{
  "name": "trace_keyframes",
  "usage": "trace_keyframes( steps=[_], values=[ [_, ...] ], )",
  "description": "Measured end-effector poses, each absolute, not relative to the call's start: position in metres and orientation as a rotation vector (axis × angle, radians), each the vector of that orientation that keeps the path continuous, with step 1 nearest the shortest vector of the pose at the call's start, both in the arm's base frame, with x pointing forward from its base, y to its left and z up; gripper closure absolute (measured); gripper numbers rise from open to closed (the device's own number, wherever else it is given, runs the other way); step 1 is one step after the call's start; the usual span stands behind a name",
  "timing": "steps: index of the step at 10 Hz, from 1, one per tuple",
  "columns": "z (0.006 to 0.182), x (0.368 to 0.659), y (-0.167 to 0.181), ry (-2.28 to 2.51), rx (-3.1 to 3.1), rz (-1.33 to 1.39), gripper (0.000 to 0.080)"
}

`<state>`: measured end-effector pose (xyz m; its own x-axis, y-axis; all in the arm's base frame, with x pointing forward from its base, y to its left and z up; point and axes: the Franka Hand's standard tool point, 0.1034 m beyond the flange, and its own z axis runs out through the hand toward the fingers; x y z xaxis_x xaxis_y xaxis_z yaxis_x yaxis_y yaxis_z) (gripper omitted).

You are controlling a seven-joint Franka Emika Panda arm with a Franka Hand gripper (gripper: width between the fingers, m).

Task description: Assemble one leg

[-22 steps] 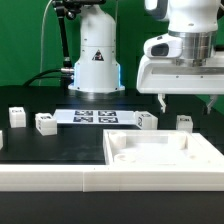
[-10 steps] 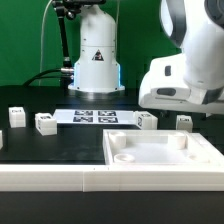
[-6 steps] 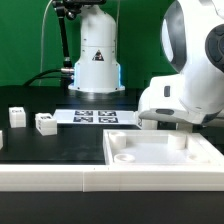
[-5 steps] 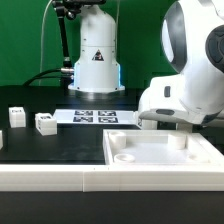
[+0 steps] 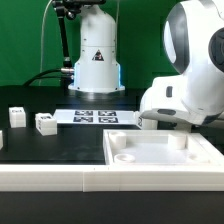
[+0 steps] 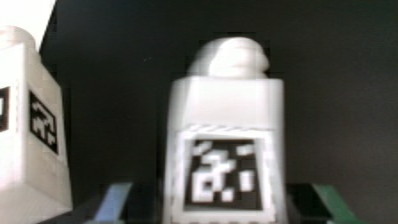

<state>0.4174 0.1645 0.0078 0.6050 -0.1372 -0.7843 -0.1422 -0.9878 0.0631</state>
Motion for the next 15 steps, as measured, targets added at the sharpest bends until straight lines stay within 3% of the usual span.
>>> trace_keyframes(
  steps=[6, 9, 11, 14, 15],
  values=[
    [0.011, 0.419, 0.163, 0.237, -2.807, 1.377, 0.0511],
    [0.061, 0.437, 0.158, 0.195, -2.835, 1.35, 0.0511],
    [0.058, 0.439, 0.159, 0.198, -2.844, 1.323, 0.0509],
    [0.053, 0.454, 0.159, 0.147, -2.934, 0.994, 0.0509],
    [0.066, 0.467, 0.149, 0.076, -2.949, 0.935, 0.0509]
  ],
)
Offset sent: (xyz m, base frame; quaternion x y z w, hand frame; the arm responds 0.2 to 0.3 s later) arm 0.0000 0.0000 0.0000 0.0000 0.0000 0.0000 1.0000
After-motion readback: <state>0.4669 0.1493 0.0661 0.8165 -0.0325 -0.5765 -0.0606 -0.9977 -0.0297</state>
